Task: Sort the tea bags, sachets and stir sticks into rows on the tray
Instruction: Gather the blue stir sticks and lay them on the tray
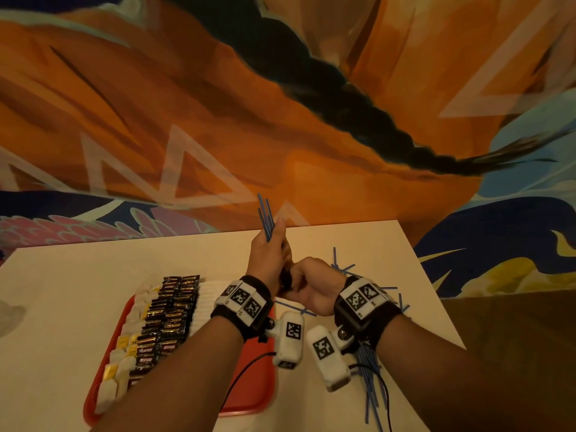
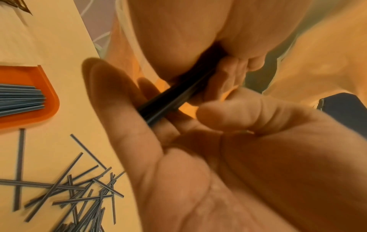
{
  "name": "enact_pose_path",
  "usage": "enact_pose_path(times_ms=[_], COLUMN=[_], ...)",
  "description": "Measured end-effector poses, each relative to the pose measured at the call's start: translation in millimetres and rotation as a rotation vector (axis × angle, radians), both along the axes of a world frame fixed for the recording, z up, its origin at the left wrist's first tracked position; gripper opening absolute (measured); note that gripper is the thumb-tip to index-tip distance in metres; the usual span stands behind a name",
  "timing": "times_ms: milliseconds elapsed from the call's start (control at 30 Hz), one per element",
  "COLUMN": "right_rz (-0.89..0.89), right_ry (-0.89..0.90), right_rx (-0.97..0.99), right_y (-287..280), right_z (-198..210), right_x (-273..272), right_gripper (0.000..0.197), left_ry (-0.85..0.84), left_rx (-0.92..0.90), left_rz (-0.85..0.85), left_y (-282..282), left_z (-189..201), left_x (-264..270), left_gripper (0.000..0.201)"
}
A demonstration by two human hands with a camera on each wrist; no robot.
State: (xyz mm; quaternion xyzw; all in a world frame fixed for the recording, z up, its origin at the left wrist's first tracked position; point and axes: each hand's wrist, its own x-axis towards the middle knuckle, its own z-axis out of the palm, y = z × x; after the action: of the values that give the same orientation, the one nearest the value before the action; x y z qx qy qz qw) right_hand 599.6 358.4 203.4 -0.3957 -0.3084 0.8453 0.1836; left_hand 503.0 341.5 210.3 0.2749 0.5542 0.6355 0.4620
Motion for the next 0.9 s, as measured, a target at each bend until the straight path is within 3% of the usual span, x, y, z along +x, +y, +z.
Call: enact_pose_path(times_ms=[100,200,267,333,400,567,700,800,900], right_rz=[0.094,0.286,0.173,-0.009,-0.035,0.295,0.553,0.711,0.687], right_ry=[-0.074,-0.487,-0.658,-0.633,-0.589,-0.780,-0.897,-1.055,-1.167], right_rx=[0.082,0.534,0.847,1.005,1.121,1.325,1.367,1.499,1.620], right_y=[-1.1,8.7,26.7,36.8,38.9,30.5,23.5,16.4,14.4], right_z=[5.3,29.9,47.1,72.1,87.7,80.7,78.4,80.7,75.3], right_x=[0.1,6.7,11.2,12.7,7.8,-5.5,-1.0,-1.9,-10.0], right_gripper=[0.040,0.017,0.029,0.043,0.045,0.028,0.022,0.017,0.025], left_ry=[0.089,0.177,0.321,0.562,0.796,1.154,1.379,1.493,1.511], left_rx=[-0.052,-0.091,-0.122,-0.155,-0.189,-0.232,-0.321,-0.344,-0.326], left_rz=[0.015,-0.021,-0.082,-0.181,-0.288,-0.435,-0.531,-0.507,-0.549], left_y=[-2.2,-4.5,-5.8,-6.6,-5.6,5.0,6.9,7.1,7.4], left_z=[-3.7,-7.1,-6.7,-3.2,4.9,23.7,32.9,36.8,42.3], left_x=[-1.4,-7.4,-14.5,-21.2,-22.2,-34.0,-52.4,-56.4,-51.1], left_gripper=[0.045,0.047,0.045,0.047,0.050,0.033,0.017,0.027,0.035])
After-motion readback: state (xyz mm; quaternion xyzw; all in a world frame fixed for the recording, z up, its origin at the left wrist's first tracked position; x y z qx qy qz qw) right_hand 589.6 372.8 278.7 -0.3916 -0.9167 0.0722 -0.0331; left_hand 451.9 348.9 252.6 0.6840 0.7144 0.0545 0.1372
